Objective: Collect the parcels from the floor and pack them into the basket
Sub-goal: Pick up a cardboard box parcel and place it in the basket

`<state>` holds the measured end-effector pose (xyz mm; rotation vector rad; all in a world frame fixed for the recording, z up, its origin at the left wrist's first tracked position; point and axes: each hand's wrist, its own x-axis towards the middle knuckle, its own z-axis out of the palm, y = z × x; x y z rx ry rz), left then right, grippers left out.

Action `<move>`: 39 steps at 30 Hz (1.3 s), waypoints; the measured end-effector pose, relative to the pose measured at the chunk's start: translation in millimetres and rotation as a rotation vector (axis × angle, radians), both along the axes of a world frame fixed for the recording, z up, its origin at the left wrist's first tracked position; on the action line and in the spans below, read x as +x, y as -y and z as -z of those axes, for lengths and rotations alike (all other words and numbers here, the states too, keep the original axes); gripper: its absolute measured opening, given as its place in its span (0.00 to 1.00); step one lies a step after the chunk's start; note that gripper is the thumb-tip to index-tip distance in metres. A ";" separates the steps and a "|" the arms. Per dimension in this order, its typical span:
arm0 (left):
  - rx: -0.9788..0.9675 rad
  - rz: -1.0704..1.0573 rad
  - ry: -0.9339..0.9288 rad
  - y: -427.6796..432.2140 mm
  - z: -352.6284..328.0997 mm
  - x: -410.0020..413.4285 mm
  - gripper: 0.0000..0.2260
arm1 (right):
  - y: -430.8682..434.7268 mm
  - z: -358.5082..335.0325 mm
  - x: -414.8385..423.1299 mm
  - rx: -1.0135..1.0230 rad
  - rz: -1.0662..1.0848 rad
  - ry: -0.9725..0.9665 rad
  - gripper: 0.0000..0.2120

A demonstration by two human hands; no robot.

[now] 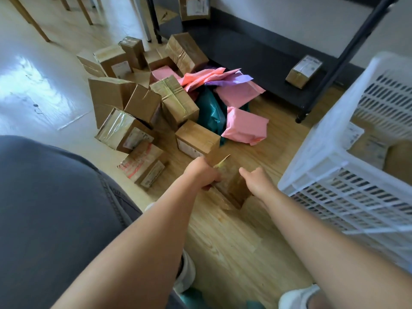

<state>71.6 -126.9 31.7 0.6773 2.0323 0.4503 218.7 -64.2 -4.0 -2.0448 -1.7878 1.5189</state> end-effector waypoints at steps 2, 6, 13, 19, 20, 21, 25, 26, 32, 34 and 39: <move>0.036 0.061 -0.023 -3.4 5.1 17.2 0.12 | -1.6 -1.3 14.0 0.018 0.098 0.035 0.30; 0.150 0.237 -0.220 -13.5 13.4 44.6 0.13 | 1.8 2.9 44.1 0.019 0.224 0.002 0.35; 0.241 0.462 -0.334 -27.7 15.7 74.6 0.14 | 17.7 19.4 71.4 -0.079 0.348 -0.168 0.39; 0.154 0.525 -0.192 -32.8 16.2 71.2 0.17 | 15.4 19.7 99.0 -0.201 0.203 -0.205 0.55; 0.154 0.554 -0.194 -30.9 17.3 72.2 0.17 | 16.4 11.2 98.3 -0.242 0.215 -0.231 0.50; 0.157 0.582 -0.202 -28.6 19.0 74.2 0.17 | 16.4 7.7 98.2 -0.280 0.224 -0.242 0.47; 0.118 0.700 -0.206 -17.5 26.6 85.3 0.21 | 12.0 23.7 102.6 -0.310 0.239 -0.215 0.32; 0.088 0.720 -0.190 -14.5 29.7 85.8 0.23 | 12.1 27.0 103.5 -0.321 0.231 -0.197 0.30; -0.028 0.355 0.142 -4.6 48.8 72.6 0.13 | 16.5 39.8 104.1 -0.357 0.182 -0.078 0.24; -0.079 0.156 0.089 -3.9 61.9 67.6 0.08 | 19.6 43.7 101.5 -0.371 0.141 -0.079 0.16; -0.264 0.249 0.053 10.9 80.7 72.4 0.11 | 28.5 42.4 85.5 -0.321 0.121 -0.072 0.09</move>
